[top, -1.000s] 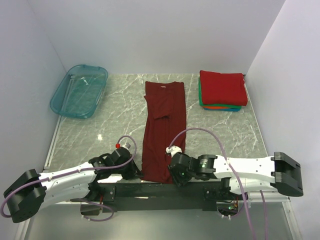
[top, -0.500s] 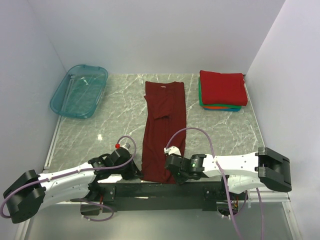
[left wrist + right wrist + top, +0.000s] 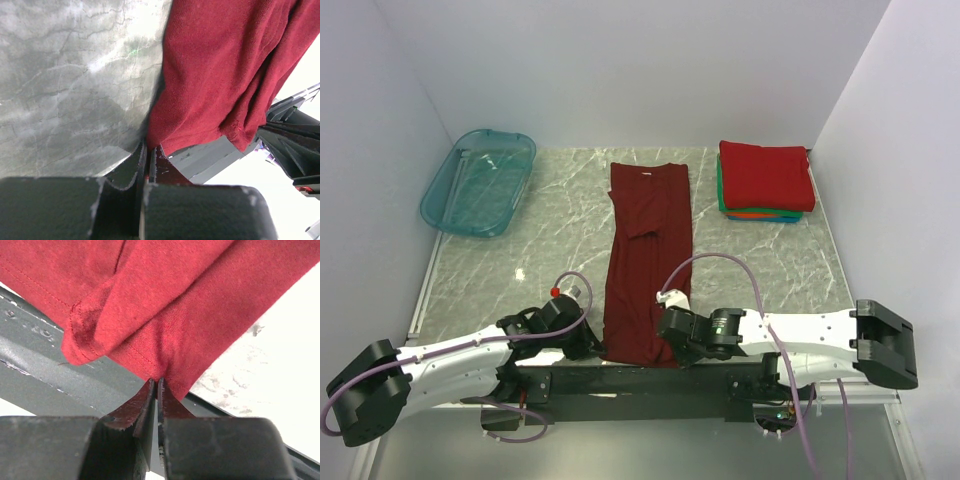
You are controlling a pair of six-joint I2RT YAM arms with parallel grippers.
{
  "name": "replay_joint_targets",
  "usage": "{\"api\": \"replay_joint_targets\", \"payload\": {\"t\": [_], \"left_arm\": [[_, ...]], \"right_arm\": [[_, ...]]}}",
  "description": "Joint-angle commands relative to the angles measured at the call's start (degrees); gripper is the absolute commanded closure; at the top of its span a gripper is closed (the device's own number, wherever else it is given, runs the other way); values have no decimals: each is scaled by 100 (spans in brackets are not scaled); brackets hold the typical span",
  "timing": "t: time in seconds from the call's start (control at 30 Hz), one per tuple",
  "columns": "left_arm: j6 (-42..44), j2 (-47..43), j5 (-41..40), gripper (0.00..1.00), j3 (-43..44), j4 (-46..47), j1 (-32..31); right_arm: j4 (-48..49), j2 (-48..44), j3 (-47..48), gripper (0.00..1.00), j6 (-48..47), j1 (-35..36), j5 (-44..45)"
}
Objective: Fold and stack the t-shirts
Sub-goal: Fold the tshirt
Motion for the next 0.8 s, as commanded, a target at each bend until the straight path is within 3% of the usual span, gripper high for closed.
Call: {"api": "replay_joint_targets", "payload": {"t": [0.0, 0.03, 0.47, 0.5, 0.53, 0.63, 0.77], "left_arm": [[-28, 70, -142, 100, -142, -338, -31], [-36, 44, -142, 100, -142, -347, -31], [-107, -140, -194, 100, -168, -549, -31], [-107, -132, -194, 100, -168, -567, -31], [-81, -114, -186, 100, -159, -567, -31], [-45, -97, -168, 100, -124, -558, -22], [-28, -88, -142, 100, -98, -567, -31]], "right_arm": [[-196, -135, -71, 93, 202, 16, 88], [-231, -126, -80, 100, 228, 16, 124], [-680, -670, -484, 99, 738, 25, -69], [-610, -714, -536, 97, 729, 25, -130], [-548, -793, -554, 86, 694, 34, -218], [-311, -969, -563, 67, 554, 42, -499], [-328, -1434, -476, 57, 649, 34, -360]]}}
